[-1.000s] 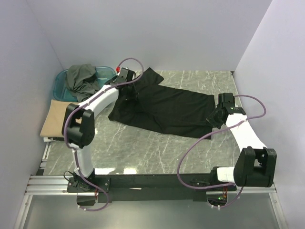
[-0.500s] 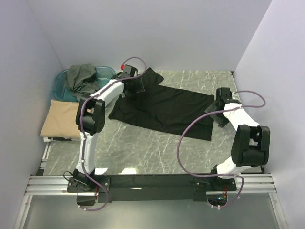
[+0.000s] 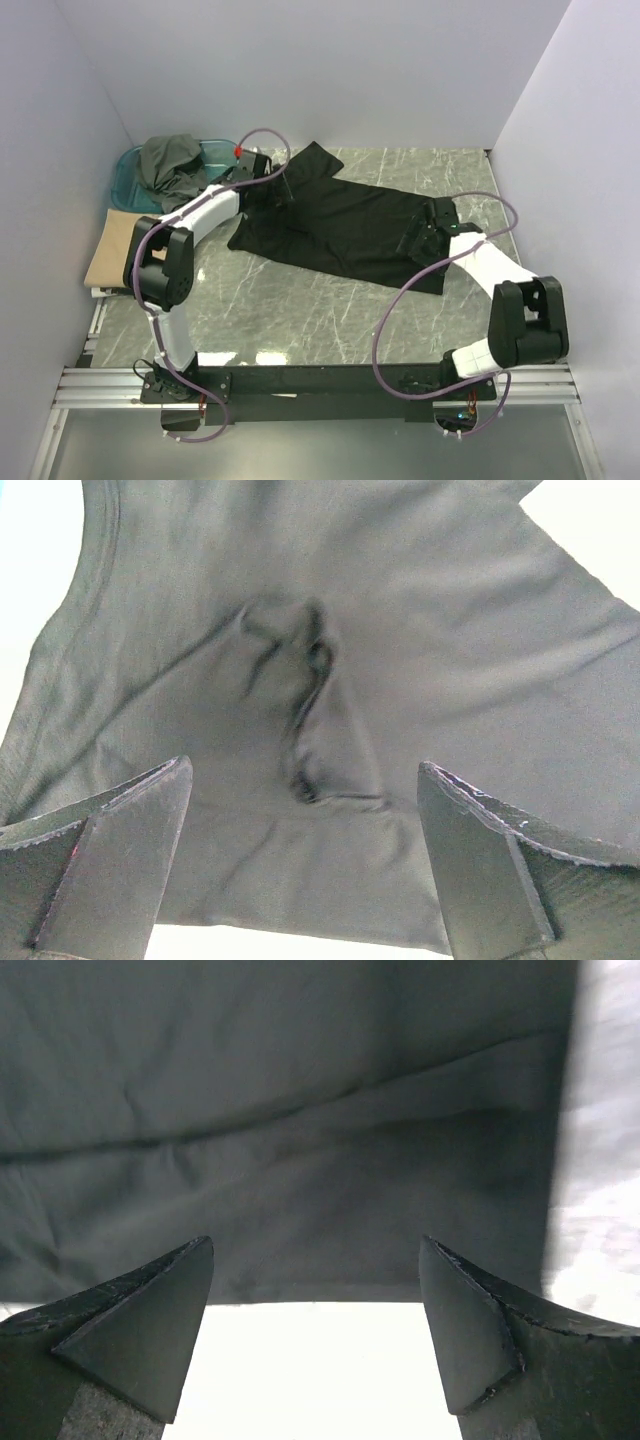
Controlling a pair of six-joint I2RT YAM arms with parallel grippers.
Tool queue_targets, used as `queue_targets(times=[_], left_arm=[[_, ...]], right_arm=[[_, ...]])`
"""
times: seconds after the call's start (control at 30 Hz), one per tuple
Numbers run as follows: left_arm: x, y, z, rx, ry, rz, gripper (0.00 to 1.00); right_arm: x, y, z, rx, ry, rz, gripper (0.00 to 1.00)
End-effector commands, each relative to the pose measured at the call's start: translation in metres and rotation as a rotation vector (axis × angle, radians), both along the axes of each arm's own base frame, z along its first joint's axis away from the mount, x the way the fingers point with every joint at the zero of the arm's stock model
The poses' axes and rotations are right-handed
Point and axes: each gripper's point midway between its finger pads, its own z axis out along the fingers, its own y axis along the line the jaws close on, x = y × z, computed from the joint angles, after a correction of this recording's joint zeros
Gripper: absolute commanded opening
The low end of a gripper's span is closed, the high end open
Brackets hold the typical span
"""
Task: Fold and stack the t-shirts
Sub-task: Fold the tshirt
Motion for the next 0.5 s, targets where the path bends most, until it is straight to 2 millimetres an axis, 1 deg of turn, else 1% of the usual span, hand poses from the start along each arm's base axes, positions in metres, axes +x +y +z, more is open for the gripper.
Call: queue_targets(times=[0.0, 0.1, 0.13, 0.17, 0.2, 0.23, 0.27, 0.3, 0.33, 0.37, 0.47], left_arm=[[-0.01, -0.005, -0.021, -0.044, 0.036, 0.011, 0.99], [-0.011, -0.002, -0.035, -0.05, 0.05, 0.025, 0.99], [-0.01, -0.002, -0.038, -0.051, 0.052, 0.029, 0.99], [-0.01, -0.002, -0.041, -0.052, 0.056, 0.031, 0.99], [-0.009, 0.001, -0.049, -0.051, 0.07, 0.041, 0.99], [-0.009, 0.002, -0.053, -0.05, 0.081, 0.048, 0.99], [-0.01, 0.001, -0.057, -0.056, 0.094, 0.043, 0.99], [-0.01, 0.004, -0.063, -0.054, 0.11, 0.052, 0.99], [-0.01, 0.006, -0.065, -0.055, 0.115, 0.054, 0.99], [-0.01, 0.006, -0.067, -0.058, 0.119, 0.057, 0.99], [-0.013, 0.014, -0.075, -0.046, 0.135, 0.074, 0.99]], right_arm=[[0.013, 0.024, -0.006, 0.069, -0.043, 0.082, 0.89], [0.031, 0.028, -0.006, 0.081, -0.071, 0.078, 0.89], [0.04, 0.029, -0.002, 0.082, -0.096, 0.081, 0.89], [0.045, 0.026, -0.006, 0.058, -0.094, 0.072, 0.89], [0.049, 0.023, -0.007, 0.048, -0.096, 0.061, 0.89], [0.055, 0.024, -0.01, 0.044, -0.084, 0.063, 0.89], [0.058, 0.017, -0.012, 0.012, -0.08, 0.047, 0.89], [0.061, 0.015, -0.015, 0.0, -0.075, 0.039, 0.89], [0.064, 0.015, -0.016, -0.006, -0.068, 0.036, 0.89], [0.063, 0.012, -0.025, -0.018, -0.037, 0.026, 0.89], [0.061, 0.012, -0.038, -0.021, 0.005, 0.019, 0.89]])
